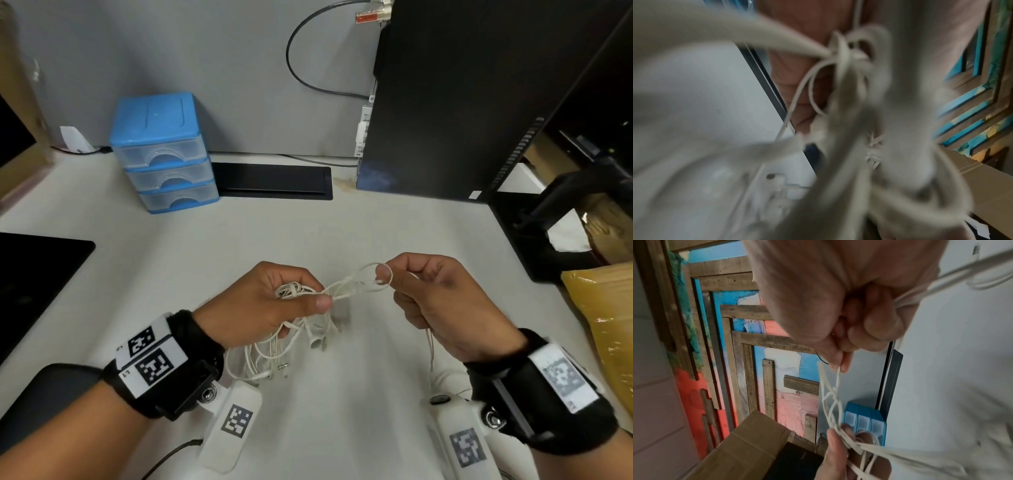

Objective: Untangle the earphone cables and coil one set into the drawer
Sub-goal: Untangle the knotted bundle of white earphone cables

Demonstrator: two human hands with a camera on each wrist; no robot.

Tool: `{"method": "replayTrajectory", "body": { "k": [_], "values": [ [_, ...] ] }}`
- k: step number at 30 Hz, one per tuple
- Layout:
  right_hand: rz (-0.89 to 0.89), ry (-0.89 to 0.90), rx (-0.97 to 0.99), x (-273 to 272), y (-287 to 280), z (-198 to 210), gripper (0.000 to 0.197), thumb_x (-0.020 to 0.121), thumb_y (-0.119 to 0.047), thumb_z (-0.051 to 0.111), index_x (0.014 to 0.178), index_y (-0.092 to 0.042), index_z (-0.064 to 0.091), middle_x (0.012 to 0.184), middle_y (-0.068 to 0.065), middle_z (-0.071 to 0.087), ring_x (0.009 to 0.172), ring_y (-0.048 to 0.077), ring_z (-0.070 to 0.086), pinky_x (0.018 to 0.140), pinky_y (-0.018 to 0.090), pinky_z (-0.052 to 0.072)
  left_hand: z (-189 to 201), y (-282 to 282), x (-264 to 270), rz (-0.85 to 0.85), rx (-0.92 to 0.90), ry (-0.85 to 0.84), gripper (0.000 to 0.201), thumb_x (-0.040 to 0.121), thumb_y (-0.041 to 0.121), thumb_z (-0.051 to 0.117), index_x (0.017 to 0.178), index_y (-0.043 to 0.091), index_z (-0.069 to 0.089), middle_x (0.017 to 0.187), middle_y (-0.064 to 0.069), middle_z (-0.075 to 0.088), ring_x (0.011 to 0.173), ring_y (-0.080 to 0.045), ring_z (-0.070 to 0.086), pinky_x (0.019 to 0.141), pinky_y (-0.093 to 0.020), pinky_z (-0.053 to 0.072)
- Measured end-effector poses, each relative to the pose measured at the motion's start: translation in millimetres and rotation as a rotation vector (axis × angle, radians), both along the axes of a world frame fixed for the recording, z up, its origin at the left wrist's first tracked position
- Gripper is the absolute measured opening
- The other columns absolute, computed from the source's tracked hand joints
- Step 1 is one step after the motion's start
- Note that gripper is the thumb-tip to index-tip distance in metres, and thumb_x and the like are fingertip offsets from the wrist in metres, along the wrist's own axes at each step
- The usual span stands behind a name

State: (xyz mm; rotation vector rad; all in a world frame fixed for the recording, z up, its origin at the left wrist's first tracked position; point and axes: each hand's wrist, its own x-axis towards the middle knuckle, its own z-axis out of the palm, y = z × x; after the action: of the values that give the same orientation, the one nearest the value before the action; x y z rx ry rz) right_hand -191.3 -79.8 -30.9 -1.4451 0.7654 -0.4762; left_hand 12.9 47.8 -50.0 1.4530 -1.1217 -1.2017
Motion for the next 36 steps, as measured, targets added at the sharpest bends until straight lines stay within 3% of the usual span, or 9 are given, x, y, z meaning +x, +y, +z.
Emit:
{"method": "replayTrajectory", "body": {
  "k": [3, 7, 16, 21, 24, 27, 30, 33, 36],
  "values": [
    [0.031, -0.028, 0.027, 0, 2, 2, 0.021, 0.078, -0.031, 0.07, 0.07, -0.012, 0.067, 0.046, -0.007, 0.027, 0.045, 0.012, 0.017, 0.041, 0.02, 0.019, 3, 1, 0, -0.021, 0.006, 0.025, 0.027, 0.08, 0.044, 0.073, 0.08, 0.017, 0.075, 0.07, -0.014, 0.051, 0.054, -0.025, 0.036, 0.046, -0.024, 0.041],
    [0.067, -0.064, 0.059, -2, 3, 5, 0.022, 0.077, -0.03, 0.069, 0.078, -0.008, 0.071, 0.049, -0.008, 0.027, 0.046, 0.011, 0.019, 0.041, 0.019, 0.019, 3, 0, -1, -0.033, 0.01, 0.067, 0.026, 0.085, 0.04, 0.067, 0.079, 0.016, 0.075, 0.058, 0.006, 0.048, 0.05, -0.01, 0.04, 0.046, -0.023, 0.04],
    [0.15, -0.06, 0.09, -3, 2, 0, 0.009, 0.081, -0.019, 0.072, 0.082, -0.011, 0.075, 0.058, 0.001, 0.031, 0.052, 0.012, 0.02, 0.047, 0.023, 0.014, 6, 1, 0, -0.064, -0.001, 0.083, 0.029, 0.089, 0.036, 0.056, 0.095, 0.017, 0.077, 0.053, 0.003, 0.032, 0.046, -0.01, 0.034, 0.045, -0.025, 0.038],
    [0.154, -0.086, 0.157, 4, 12, -5, 0.009, 0.078, -0.01, 0.069, 0.078, -0.017, 0.075, 0.061, 0.005, 0.031, 0.048, 0.009, 0.021, 0.046, 0.021, 0.015, 7, 2, -6, -0.091, -0.023, 0.058, 0.025, 0.09, 0.036, 0.058, 0.092, 0.022, 0.078, 0.053, 0.011, 0.042, 0.047, -0.01, 0.034, 0.046, -0.024, 0.038],
    [0.166, -0.119, 0.217, 7, 18, -7, 0.013, 0.076, -0.012, 0.064, 0.075, -0.018, 0.076, 0.064, 0.009, 0.035, 0.049, 0.01, 0.024, 0.047, 0.024, 0.013, 5, 2, -6, -0.079, -0.027, 0.025, 0.023, 0.088, 0.038, 0.061, 0.091, 0.022, 0.078, 0.058, 0.002, 0.049, 0.049, -0.02, 0.033, 0.046, -0.024, 0.037],
    [0.176, -0.176, 0.26, 9, 24, -10, 0.014, 0.078, -0.013, 0.063, 0.078, -0.017, 0.076, 0.065, 0.005, 0.055, 0.051, 0.009, 0.037, 0.047, 0.023, 0.02, 5, 1, -8, -0.055, -0.052, 0.02, 0.025, 0.087, 0.041, 0.065, 0.091, 0.02, 0.078, 0.056, -0.004, 0.045, 0.051, -0.028, 0.03, 0.046, -0.024, 0.036],
    [0.122, -0.234, 0.315, 10, 24, -14, 0.017, 0.079, -0.012, 0.06, 0.083, -0.011, 0.077, 0.075, 0.009, 0.064, 0.061, 0.014, 0.05, 0.051, 0.022, 0.036, 7, 0, -9, 0.02, -0.092, 0.013, 0.021, 0.09, 0.03, 0.064, 0.088, 0.013, 0.076, 0.06, 0.008, 0.061, 0.048, -0.015, 0.044, 0.049, -0.021, 0.035],
    [0.048, -0.267, 0.258, 11, 21, -12, 0.019, 0.079, -0.006, 0.063, 0.092, -0.009, 0.076, 0.078, 0.013, 0.068, 0.067, 0.019, 0.057, 0.059, 0.024, 0.045, 3, -1, -7, 0.06, -0.108, -0.035, 0.023, 0.087, 0.04, 0.069, 0.085, 0.018, 0.078, 0.069, -0.01, 0.059, 0.053, -0.024, 0.036, 0.054, -0.035, 0.024],
    [-0.004, -0.273, 0.101, 11, 25, -9, 0.032, 0.088, 0.008, 0.059, 0.116, -0.006, 0.061, 0.078, 0.015, 0.072, 0.068, 0.021, 0.065, 0.064, 0.025, 0.05, 3, 0, -12, 0.079, -0.1, -0.055, 0.022, 0.088, 0.028, 0.066, 0.081, 0.01, 0.076, 0.062, 0.005, 0.059, 0.05, -0.009, 0.043, 0.053, -0.022, 0.032]
  ]
}}
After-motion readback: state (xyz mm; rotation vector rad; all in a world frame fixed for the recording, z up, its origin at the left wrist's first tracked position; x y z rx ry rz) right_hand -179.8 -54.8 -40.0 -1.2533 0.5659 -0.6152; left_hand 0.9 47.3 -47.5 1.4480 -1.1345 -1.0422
